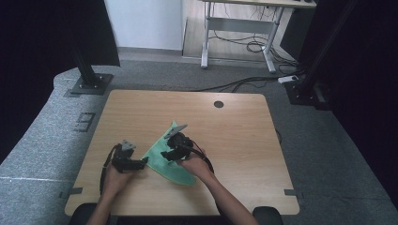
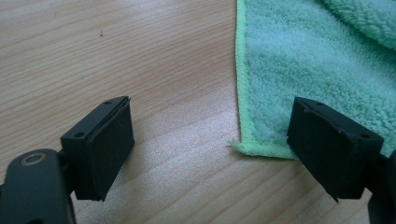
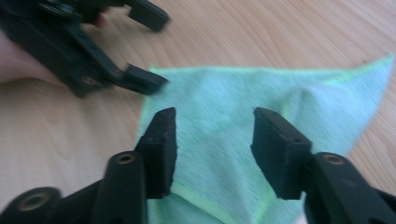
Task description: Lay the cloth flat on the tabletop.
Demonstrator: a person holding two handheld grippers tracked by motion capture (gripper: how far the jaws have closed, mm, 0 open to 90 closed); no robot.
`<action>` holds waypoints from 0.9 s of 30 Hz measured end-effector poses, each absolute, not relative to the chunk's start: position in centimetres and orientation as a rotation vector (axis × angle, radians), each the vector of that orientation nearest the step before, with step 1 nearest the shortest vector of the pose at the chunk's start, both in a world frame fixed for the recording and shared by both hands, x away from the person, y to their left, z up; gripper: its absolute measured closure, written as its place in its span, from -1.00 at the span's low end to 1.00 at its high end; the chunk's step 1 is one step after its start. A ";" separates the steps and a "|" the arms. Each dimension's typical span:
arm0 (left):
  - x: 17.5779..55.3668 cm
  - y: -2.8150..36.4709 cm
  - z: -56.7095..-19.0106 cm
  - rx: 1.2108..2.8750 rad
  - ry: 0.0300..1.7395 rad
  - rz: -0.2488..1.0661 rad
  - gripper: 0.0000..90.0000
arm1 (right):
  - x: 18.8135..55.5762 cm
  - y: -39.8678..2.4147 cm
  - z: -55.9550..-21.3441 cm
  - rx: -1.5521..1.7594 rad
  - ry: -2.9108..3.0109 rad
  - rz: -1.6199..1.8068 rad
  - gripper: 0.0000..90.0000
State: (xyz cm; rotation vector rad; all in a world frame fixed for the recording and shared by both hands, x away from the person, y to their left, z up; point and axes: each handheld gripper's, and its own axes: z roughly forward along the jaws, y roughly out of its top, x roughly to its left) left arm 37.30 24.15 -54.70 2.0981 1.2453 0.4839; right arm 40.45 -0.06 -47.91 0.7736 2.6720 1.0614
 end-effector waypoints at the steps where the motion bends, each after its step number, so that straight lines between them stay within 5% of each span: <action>1: 37.3 24.1 -54.7 2.098 1.245 0.484 -0.68 | 40.7 -0.4 -48.1 0.790 2.661 1.042 0.23; 9: 37.3 24.1 -54.7 2.098 1.245 0.483 -0.68 | 42.3 -2.3 -51.0 0.915 2.615 0.981 0.30; 17: 37.3 24.1 -54.7 2.095 1.246 0.482 -0.68 | 42.2 -1.9 -52.4 0.928 2.647 0.967 0.92; 27: 37.3 24.1 -54.7 2.098 1.245 0.484 -0.68 | 41.9 -6.3 -48.6 0.948 2.550 1.006 0.93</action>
